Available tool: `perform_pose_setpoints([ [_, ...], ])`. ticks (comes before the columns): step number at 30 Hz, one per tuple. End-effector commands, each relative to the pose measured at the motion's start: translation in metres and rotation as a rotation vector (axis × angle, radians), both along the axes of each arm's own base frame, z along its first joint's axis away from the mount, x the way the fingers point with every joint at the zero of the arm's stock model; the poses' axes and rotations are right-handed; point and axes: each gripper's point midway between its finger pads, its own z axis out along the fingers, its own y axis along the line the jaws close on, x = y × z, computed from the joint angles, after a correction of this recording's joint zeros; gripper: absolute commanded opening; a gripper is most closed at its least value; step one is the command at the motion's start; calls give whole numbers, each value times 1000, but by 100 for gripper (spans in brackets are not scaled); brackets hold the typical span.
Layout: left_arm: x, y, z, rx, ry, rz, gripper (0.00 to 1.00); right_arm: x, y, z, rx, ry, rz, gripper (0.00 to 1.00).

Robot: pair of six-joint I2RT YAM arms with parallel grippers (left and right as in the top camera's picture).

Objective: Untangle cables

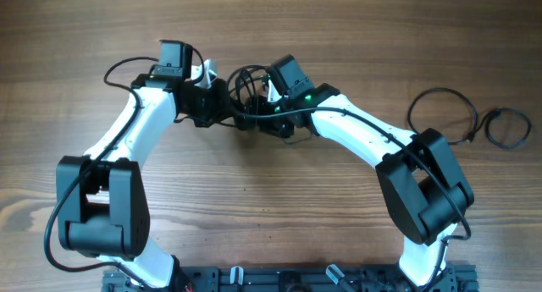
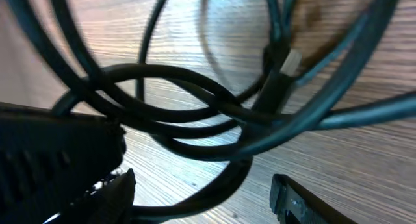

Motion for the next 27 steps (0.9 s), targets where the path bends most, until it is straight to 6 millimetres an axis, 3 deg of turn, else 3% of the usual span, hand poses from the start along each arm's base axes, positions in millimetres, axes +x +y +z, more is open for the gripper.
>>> perform_pose_setpoints([
  [1, 12, -18, 16, -32, -113, -58, 4, -28, 12, -2, -44, -23, 125, 70],
  [7, 21, -15, 15, 15, -160, -53, 4, -21, 11, -5, -98, -87, 102, 76],
  [16, 16, -18, 14, 36, -213, -154, 4, -14, 16, -1, -81, -129, 108, 80],
  [27, 14, -18, 13, 38, -203, -154, 4, -14, 21, 2, -52, -133, 123, 81],
])
